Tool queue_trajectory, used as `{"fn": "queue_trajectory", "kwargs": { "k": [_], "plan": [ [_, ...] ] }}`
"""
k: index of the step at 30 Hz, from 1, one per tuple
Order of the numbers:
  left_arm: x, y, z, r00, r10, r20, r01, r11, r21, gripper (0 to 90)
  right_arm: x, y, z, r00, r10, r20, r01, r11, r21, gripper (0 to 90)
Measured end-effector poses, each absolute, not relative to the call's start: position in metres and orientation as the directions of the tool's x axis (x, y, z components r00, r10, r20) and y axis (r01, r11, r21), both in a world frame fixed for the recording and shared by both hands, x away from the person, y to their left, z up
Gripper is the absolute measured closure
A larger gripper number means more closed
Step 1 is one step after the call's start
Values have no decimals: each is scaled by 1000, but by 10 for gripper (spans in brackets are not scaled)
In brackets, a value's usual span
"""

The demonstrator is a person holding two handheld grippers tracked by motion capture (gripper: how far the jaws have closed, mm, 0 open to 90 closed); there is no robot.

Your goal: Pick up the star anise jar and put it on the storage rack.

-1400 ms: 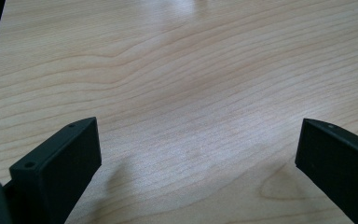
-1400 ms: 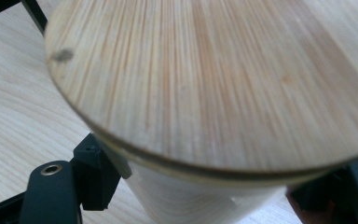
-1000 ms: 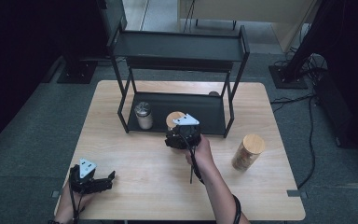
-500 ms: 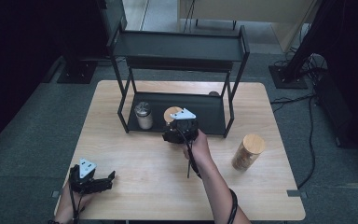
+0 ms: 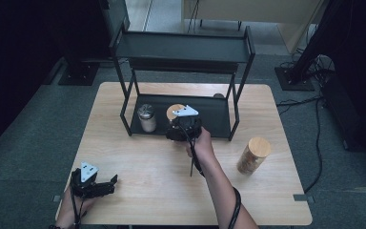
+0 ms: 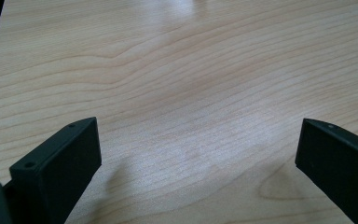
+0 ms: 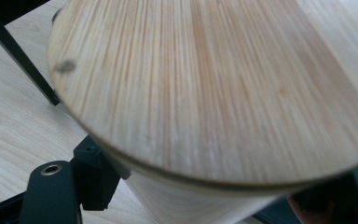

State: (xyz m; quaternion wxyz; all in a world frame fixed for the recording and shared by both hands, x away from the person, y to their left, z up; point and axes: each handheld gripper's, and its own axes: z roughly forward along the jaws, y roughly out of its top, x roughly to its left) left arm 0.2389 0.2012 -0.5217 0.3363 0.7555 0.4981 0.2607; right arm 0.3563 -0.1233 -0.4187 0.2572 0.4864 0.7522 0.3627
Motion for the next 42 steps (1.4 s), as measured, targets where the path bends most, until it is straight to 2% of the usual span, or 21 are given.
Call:
{"fn": "queue_trajectory", "kwargs": {
  "k": [42],
  "plan": [
    [239, 202, -522, 367, 929, 47, 582, -269, 768, 6, 415, -118, -427, -343, 938, -36, 588, 245, 771, 251]
  ]
}}
